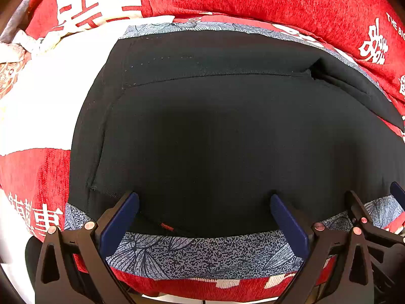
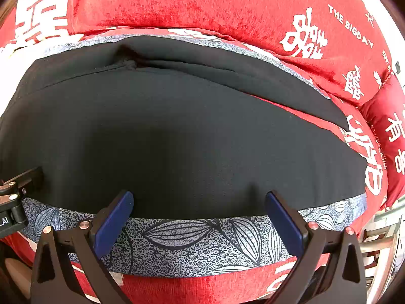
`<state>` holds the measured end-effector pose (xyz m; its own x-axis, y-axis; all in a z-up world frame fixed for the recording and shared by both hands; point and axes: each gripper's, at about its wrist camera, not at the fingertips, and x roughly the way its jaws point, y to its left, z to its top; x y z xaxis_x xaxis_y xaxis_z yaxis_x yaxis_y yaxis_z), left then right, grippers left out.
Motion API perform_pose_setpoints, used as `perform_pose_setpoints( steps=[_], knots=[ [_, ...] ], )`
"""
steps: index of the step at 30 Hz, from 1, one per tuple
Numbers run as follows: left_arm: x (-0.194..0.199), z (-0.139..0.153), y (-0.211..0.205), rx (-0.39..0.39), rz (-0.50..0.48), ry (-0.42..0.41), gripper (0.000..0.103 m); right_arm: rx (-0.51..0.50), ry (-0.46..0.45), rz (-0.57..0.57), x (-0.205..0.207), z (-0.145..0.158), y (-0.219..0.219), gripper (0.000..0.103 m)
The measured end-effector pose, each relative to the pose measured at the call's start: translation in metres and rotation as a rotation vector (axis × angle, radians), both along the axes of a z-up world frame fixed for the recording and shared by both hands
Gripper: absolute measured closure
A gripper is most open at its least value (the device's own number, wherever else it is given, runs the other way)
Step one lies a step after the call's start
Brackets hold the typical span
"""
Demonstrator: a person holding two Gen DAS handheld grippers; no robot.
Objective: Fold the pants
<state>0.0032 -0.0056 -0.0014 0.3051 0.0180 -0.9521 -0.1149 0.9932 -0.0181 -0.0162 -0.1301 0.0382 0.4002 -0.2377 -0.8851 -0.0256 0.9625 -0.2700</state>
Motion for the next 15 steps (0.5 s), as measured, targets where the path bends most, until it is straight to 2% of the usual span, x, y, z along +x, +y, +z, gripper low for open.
perform_pose_setpoints(
  steps=[15],
  knots=[
    [-0.0004, -0.0002, 0.0, 0.001, -0.001, 0.0, 0.0, 0.011, 0.012, 0.001, 0.0014, -0.0016, -0.0034, 0.0]
  ],
)
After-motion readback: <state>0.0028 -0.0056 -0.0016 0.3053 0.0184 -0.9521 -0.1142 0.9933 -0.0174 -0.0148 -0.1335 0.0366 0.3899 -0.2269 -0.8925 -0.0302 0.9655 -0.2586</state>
